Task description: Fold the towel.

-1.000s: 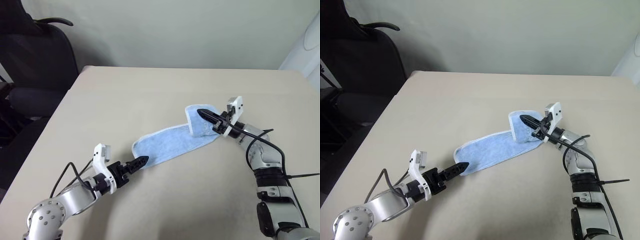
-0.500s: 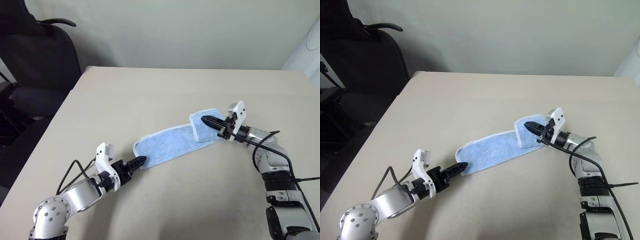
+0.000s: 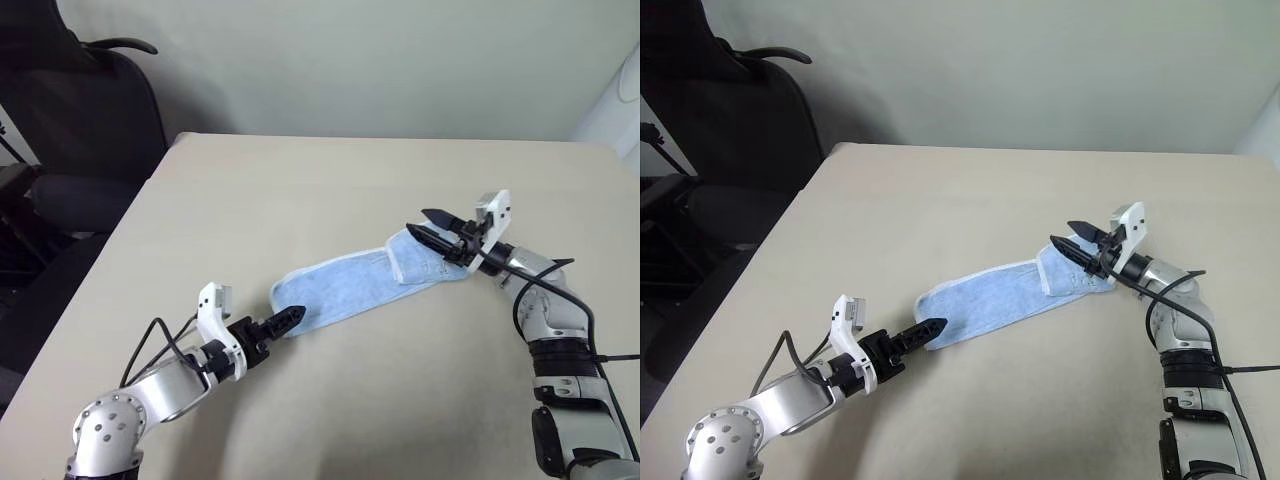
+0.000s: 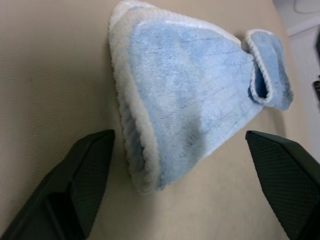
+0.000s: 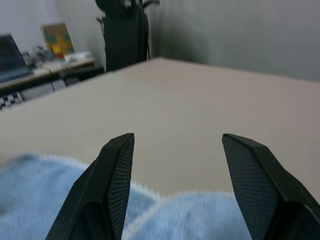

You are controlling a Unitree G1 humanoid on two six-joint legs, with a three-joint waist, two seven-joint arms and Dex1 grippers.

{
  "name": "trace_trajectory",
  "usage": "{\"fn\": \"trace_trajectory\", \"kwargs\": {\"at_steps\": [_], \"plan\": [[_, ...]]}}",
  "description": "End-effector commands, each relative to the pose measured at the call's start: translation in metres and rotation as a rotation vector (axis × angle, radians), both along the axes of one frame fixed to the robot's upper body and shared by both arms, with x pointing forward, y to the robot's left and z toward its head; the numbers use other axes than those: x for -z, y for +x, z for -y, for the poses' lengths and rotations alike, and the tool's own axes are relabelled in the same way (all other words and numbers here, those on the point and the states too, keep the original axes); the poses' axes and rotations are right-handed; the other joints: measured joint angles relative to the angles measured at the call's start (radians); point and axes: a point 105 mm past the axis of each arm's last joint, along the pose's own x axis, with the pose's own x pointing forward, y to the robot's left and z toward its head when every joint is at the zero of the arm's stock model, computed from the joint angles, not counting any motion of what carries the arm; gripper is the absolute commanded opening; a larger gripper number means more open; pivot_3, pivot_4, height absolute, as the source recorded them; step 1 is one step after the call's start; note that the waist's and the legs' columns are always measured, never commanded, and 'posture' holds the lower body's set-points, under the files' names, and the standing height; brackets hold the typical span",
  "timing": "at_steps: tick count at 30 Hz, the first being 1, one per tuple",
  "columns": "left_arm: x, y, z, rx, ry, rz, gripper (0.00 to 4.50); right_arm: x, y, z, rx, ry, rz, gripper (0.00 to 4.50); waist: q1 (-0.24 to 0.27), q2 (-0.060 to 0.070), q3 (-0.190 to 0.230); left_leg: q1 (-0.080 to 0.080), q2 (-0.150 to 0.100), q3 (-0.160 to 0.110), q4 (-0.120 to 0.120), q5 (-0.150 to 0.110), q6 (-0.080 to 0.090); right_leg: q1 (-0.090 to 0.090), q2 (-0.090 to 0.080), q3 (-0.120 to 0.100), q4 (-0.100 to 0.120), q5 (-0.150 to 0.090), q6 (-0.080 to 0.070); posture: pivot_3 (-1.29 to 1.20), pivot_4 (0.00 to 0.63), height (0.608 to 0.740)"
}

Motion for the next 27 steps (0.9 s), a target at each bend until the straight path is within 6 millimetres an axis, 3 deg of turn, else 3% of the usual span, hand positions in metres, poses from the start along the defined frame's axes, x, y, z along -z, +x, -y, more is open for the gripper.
{"fn": "trace_trajectory", "kwargs": {"at_steps": [1, 3, 6, 12, 19, 22, 25, 27], "plan": [[0.031, -0.003, 0.003, -0.011, 0.021, -0.125, 4.44, -0.028, -0.004, -0.002, -0.01, 0.053, 0.079, 2.95, 0.001, 0.0, 0.0, 0.0, -0.001, -0.001, 0.0, 0.0, 0.0, 0.001, 0.0, 0.0, 0.0, 0.0, 0.0, 0.0, 0.15, 0.74], [0.03, -0.002, 0.004, -0.017, 0.013, -0.121, 4.44, -0.03, -0.005, -0.002, -0.011, 0.06, 0.081, 2.95, 0.001, 0.0, 0.0, 0.0, -0.002, -0.004, 0.0, 0.0, 0.0, 0.002, 0.0, 0.0, 0.0, -0.001, 0.0, 0.0, 0.15, 0.74], [0.029, 0.0, 0.003, -0.025, 0.008, -0.115, 3.89, -0.03, -0.006, -0.002, -0.008, 0.061, 0.08, 2.95, 0.001, 0.0, 0.0, 0.0, -0.003, -0.006, 0.0, 0.001, 0.0, 0.003, 0.0, 0.0, 0.0, -0.001, 0.0, 0.0, 0.15, 0.74], [0.03, -0.004, 0.0, 0.002, 0.051, -0.106, 1.84, -0.028, -0.004, -0.002, 0.003, 0.051, 0.08, 2.95, -0.001, -0.001, 0.002, -0.001, -0.004, -0.006, 0.0, 0.001, 0.0, 0.002, 0.001, 0.0, 0.0, -0.002, 0.0, 0.0, 0.15, 0.74], [0.033, -0.004, -0.012, -0.045, 0.045, -0.122, 1.84, -0.024, -0.004, -0.006, 0.004, 0.052, 0.079, 2.95, -0.011, -0.001, 0.002, -0.002, -0.004, -0.007, 0.0, 0.001, -0.001, 0.001, 0.001, 0.001, 0.0, -0.002, 0.001, 0.0, 0.15, 0.74], [0.03, -0.001, -0.014, -0.06, 0.024, -0.106, 1.22, -0.023, -0.005, -0.007, 0.006, 0.054, 0.079, 2.95, -0.013, -0.001, 0.002, -0.002, -0.004, -0.007, 0.0, 0.001, -0.001, 0.0, 0.001, 0.002, 0.0, -0.002, 0.001, 0.0, 0.15, 0.74], [0.028, -0.001, -0.013, -0.057, 0.018, -0.095, 0.14, -0.022, -0.005, -0.008, 0.009, 0.055, 0.081, 2.95, -0.02, -0.002, 0.003, -0.002, -0.004, -0.007, -0.001, 0.001, -0.001, 0.0, 0.001, 0.002, 0.0, -0.002, 0.001, 0.0, 0.15, 0.74], [0.024, 0.0, -0.012, -0.056, 0.006, -0.081, 0.03, -0.022, -0.004, -0.008, 0.013, 0.057, 0.083, 2.95, -0.021, -0.003, 0.004, -0.003, -0.004, -0.007, -0.002, 0.001, -0.001, -0.001, 0.001, 0.002, 0.0, -0.002, 0.001, 0.0, 0.15, 0.74]]}}
